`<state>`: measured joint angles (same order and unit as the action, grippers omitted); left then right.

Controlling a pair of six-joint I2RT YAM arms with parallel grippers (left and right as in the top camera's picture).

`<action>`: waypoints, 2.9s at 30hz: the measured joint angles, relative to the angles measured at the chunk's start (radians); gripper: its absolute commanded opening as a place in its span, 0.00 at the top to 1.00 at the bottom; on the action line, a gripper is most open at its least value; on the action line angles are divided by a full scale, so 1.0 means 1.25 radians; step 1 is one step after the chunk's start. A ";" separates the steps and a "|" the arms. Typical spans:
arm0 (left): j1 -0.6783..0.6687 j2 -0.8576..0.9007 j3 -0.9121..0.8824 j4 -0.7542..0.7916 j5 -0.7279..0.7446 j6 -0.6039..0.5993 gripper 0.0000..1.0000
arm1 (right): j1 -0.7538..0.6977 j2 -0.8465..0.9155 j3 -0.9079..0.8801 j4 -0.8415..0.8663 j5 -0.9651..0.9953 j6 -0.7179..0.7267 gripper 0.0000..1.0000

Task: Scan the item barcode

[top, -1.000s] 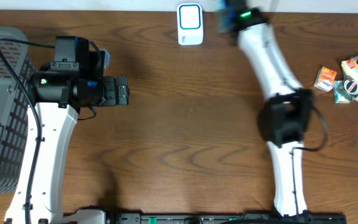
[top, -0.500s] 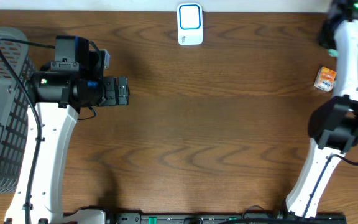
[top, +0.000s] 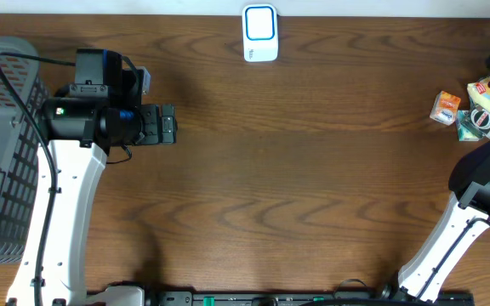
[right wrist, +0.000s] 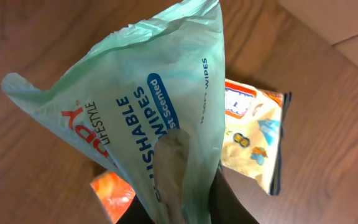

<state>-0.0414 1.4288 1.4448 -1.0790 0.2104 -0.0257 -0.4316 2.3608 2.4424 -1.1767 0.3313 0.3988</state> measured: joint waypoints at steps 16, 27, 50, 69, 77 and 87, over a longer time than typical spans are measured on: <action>0.000 0.000 0.000 0.000 0.000 0.000 0.02 | 0.002 0.002 -0.219 0.139 -0.018 0.137 0.16; 0.000 0.000 0.000 0.000 0.000 0.000 0.03 | 0.002 -0.048 -0.221 0.068 -0.021 0.106 0.01; 0.000 0.000 0.000 0.001 0.000 0.000 0.02 | 0.237 -0.766 -0.507 -0.052 -0.105 0.105 0.01; 0.000 0.000 -0.001 -0.001 0.000 0.000 0.02 | 0.398 -1.261 -1.124 0.041 -0.297 0.105 0.01; 0.000 0.000 -0.001 -0.001 0.000 0.000 0.02 | 0.398 -1.255 -1.133 -0.017 -0.367 0.105 0.01; 0.000 0.000 -0.001 -0.001 0.000 0.000 0.02 | 0.398 -1.255 -1.133 -0.031 -0.379 0.105 0.01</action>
<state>-0.0414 1.4288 1.4441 -1.0801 0.2104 -0.0257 0.0662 0.7918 1.0260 -1.2156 -0.1429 0.5297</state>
